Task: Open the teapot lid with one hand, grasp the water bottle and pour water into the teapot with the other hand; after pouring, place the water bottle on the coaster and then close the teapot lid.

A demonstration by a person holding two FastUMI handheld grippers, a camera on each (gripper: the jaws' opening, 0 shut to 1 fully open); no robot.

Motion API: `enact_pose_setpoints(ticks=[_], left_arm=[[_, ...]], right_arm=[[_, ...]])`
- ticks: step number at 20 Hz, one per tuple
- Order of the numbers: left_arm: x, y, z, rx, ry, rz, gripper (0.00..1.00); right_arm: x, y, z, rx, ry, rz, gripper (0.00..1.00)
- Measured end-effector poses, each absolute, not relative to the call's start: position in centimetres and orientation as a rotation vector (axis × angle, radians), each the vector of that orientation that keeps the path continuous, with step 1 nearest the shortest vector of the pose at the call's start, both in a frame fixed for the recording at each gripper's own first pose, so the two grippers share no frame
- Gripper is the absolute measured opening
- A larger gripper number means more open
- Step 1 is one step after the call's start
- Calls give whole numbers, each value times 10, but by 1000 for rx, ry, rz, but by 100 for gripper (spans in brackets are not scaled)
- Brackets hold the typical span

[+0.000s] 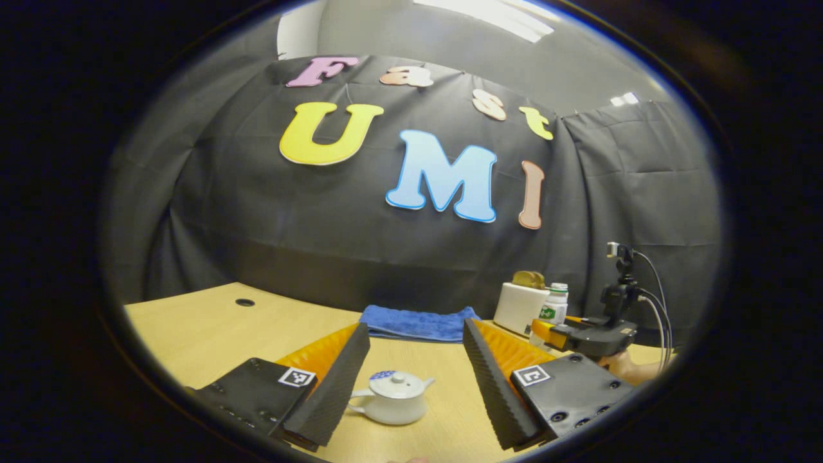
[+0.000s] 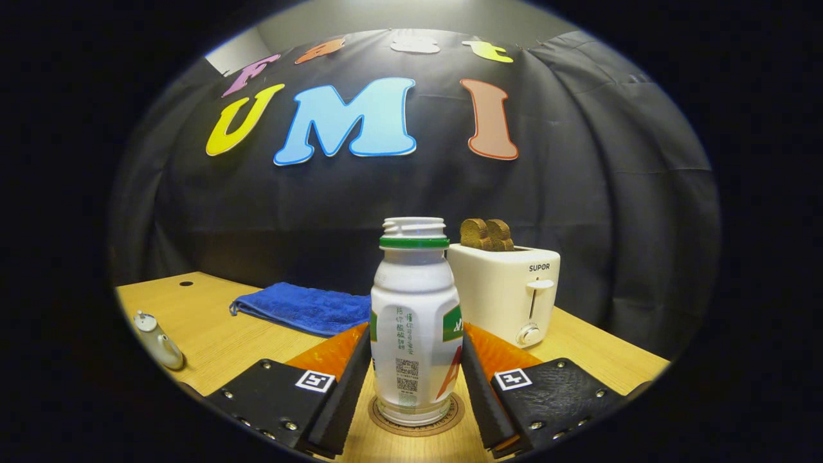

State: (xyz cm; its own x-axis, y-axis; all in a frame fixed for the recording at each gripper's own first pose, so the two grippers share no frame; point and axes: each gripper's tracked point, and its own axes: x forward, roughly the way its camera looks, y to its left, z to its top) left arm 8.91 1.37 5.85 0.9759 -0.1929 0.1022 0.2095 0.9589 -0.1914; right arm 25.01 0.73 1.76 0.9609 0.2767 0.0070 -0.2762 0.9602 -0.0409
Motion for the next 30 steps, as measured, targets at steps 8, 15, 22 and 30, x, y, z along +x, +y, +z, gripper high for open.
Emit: enact_pose_setpoints(ticks=[8, 15, 22, 30], left_arm=[[83, 14, 65, -212, -95, -208, 99], [74, 17, 67, -210, -100, -197, 99], [62, 9, 45, -210, -53, -168, 99], [7, -19, 30, -131, -59, -110, 99]], right_arm=[[240, 2, 42, 39, -53, 263, 82], [212, -8, 50, 20, -39, 269, 87], [109, -22, 58, 60, -42, 229, 87], [11, 37, 9, 25, 0, 293, 90]])
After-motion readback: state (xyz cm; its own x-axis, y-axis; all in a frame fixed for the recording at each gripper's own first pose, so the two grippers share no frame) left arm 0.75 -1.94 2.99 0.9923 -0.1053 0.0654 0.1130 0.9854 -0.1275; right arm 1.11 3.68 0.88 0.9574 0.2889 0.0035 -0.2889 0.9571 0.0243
